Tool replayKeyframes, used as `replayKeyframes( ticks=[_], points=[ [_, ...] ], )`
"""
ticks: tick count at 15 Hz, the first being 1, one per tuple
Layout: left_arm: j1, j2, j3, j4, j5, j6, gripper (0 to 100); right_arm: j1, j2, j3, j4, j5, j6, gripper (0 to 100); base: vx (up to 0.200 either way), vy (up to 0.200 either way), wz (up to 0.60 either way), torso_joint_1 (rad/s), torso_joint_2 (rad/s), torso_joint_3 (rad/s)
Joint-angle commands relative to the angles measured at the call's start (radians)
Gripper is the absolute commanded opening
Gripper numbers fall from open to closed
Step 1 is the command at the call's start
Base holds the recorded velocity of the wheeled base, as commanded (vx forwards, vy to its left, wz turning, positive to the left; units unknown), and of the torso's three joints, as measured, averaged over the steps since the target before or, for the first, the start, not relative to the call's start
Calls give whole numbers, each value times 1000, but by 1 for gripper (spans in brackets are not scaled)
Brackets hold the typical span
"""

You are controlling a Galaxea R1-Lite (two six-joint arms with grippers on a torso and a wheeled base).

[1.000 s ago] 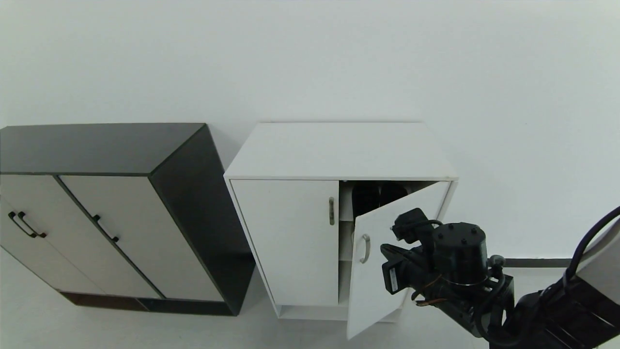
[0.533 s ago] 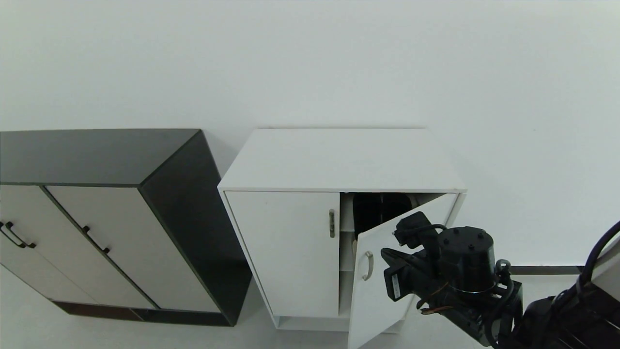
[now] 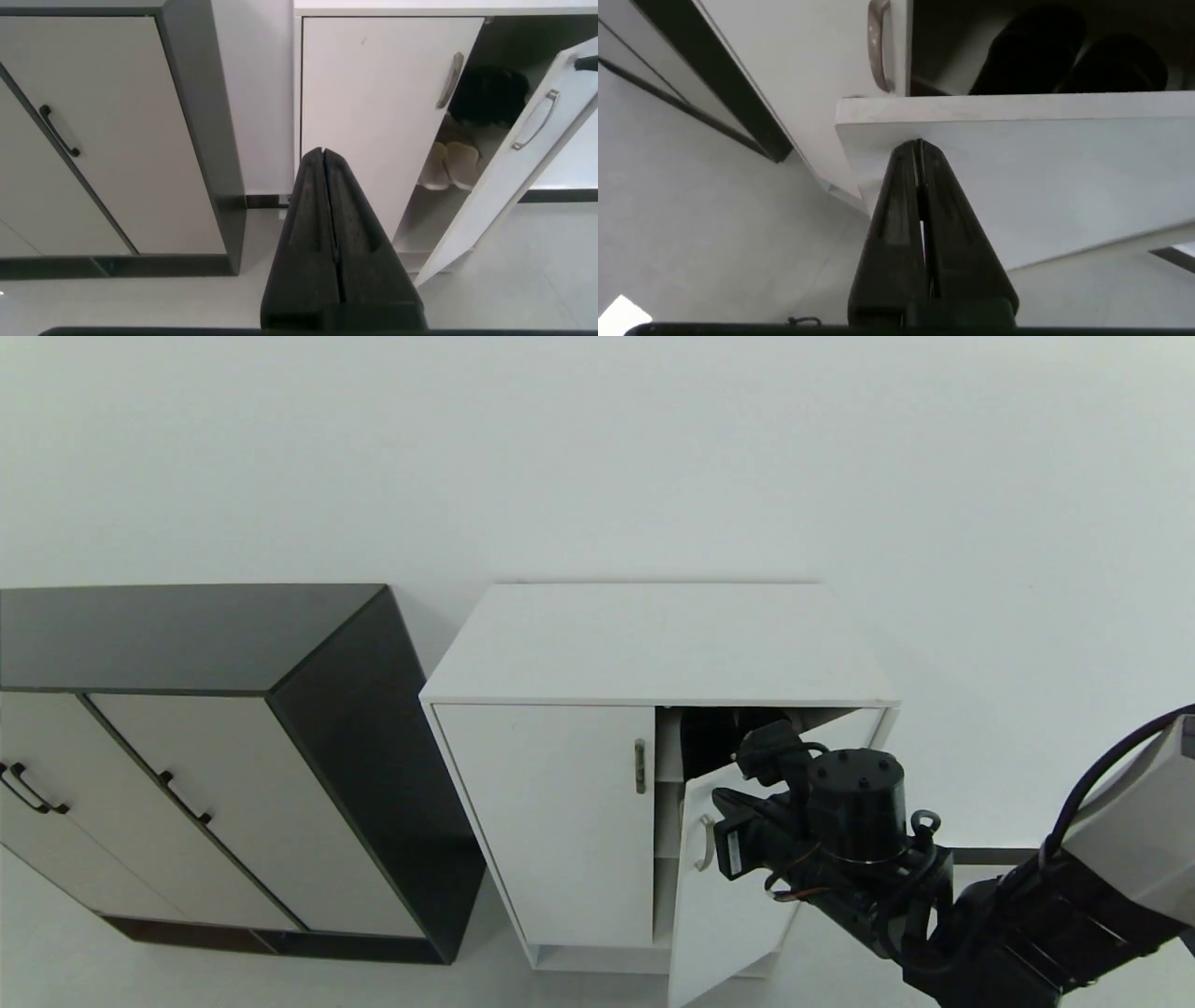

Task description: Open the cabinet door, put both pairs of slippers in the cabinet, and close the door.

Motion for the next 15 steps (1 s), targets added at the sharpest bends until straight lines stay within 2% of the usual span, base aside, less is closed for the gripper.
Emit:
replayKeyframes(
  ticks=[1,9,15],
  points=[
    [0,1,0,0,0,0,0,-8,43,-37,0,-1,0,0,0,0,0,0,0,0],
    [0,1,0,0,0,0,0,-88,199,-256,2,-1,0,0,0,0,0,0,0,0],
    [0,1,0,0,2,2,0,-125,247,-325,3,-1,0,0,0,0,0,0,0,0]
  ],
)
